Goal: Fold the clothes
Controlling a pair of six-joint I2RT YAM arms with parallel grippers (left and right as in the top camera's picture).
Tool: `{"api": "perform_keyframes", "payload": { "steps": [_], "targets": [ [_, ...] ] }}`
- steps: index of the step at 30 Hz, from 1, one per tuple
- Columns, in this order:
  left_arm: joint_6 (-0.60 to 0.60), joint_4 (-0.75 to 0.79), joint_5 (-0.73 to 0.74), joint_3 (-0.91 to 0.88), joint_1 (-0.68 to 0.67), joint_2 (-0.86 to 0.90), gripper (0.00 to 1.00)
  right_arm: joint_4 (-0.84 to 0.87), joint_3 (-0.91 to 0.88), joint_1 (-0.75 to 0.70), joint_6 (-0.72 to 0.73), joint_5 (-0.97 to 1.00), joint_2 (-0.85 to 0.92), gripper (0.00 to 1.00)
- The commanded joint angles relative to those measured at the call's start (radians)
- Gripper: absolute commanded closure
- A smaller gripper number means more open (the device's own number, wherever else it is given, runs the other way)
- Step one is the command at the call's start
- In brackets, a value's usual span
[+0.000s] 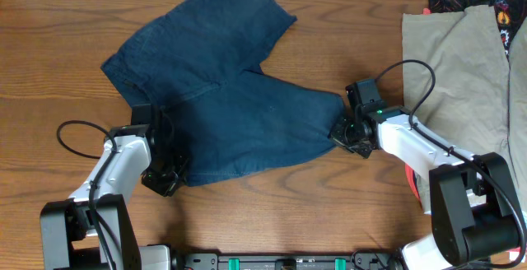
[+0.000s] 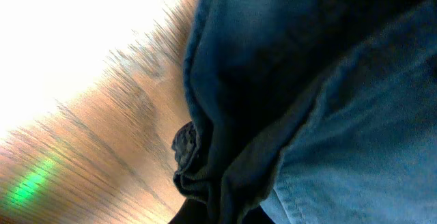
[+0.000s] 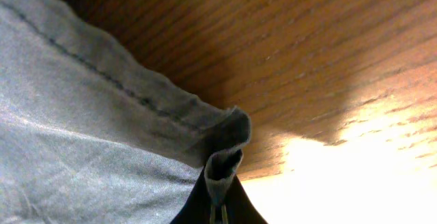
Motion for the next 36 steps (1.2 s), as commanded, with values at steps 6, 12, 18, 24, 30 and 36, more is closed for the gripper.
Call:
{"api": "perform_keyframes", "payload": {
  "steps": [6,12,18,24,30,36],
  "targets": [
    [0.101,-0.070,0.110,-0.004,-0.136,-0.006,0.94,-0.160,0.065,-0.165,-0.161,0.077,-0.041,0.99],
    [0.047,-0.093,0.110,-0.004,-0.296,-0.027,0.94,-0.293,0.096,-0.269,-0.242,0.077,-0.159,0.99],
    [-0.039,-0.168,0.110,-0.004,-0.469,-0.160,0.94,-0.385,0.096,-0.341,-0.299,0.078,-0.301,0.99],
    [-0.150,-0.231,0.055,-0.004,-0.611,-0.401,0.94,-0.377,0.118,-0.344,-0.423,0.077,-0.435,0.99],
    [-0.251,-0.215,-0.123,-0.004,-0.618,-0.640,0.94,-0.327,0.247,-0.322,-0.558,0.077,-0.452,0.99],
    [-0.279,-0.052,-0.410,-0.004,-0.575,-0.774,0.94,-0.128,0.327,-0.238,-0.578,0.077,-0.427,0.99]
  ]
}}
